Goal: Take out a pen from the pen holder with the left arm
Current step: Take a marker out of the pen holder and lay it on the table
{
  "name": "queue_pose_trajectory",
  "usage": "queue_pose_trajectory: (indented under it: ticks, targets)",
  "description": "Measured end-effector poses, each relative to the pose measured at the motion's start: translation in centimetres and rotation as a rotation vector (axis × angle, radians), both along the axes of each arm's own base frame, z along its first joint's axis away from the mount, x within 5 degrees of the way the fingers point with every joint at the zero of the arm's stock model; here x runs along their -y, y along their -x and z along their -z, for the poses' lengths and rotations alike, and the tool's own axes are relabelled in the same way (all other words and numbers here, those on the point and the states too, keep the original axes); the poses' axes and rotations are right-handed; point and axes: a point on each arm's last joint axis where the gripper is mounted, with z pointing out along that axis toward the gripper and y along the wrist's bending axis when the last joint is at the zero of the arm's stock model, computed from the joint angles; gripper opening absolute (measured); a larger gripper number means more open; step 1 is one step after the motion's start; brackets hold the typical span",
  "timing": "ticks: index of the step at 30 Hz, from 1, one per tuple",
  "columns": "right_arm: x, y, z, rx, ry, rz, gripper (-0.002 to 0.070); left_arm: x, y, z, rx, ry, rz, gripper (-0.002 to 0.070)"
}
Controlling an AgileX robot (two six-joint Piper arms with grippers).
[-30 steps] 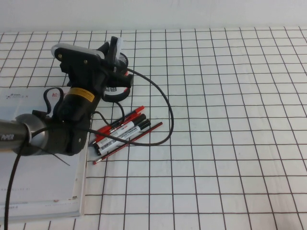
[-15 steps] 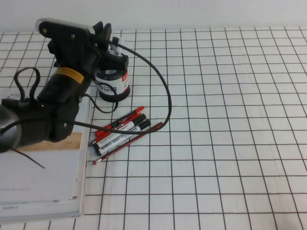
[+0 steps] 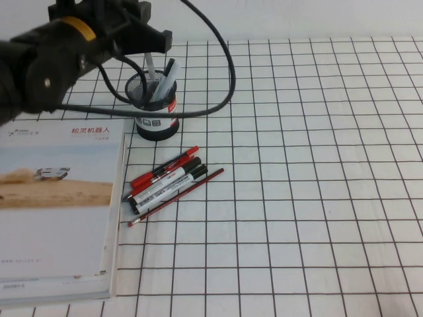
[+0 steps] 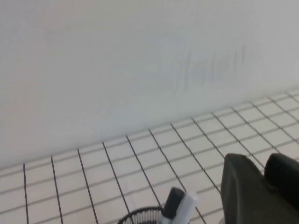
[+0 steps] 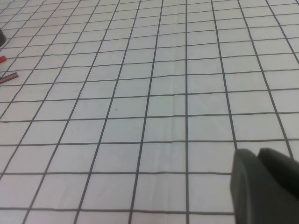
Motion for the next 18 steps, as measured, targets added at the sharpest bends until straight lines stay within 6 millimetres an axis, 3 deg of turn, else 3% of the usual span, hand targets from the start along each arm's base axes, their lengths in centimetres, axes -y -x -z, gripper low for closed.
queue_pose_trajectory:
  ticks: [6, 10, 15, 18]
  targets:
    - [0.0, 0.0, 0.0, 0.000, 0.000, 0.000, -0.0015, -0.1, 0.3, -2.9, -0.241, -0.107, 0.010, 0.0053]
    - [0.0, 0.0, 0.0, 0.000, 0.000, 0.000, -0.0015, -0.1, 0.6, -3.7, -0.359, -0.197, 0.032, 0.0053]
    - [0.0, 0.0, 0.0, 0.000, 0.000, 0.000, -0.0015, 1.0, 0.8, -3.1, -0.483, -0.333, 0.104, 0.0053]
    - [0.0, 0.0, 0.0, 0.000, 0.000, 0.000, -0.0015, 2.1, 0.8, -1.7, -0.572, -0.416, 0.159, 0.0053]
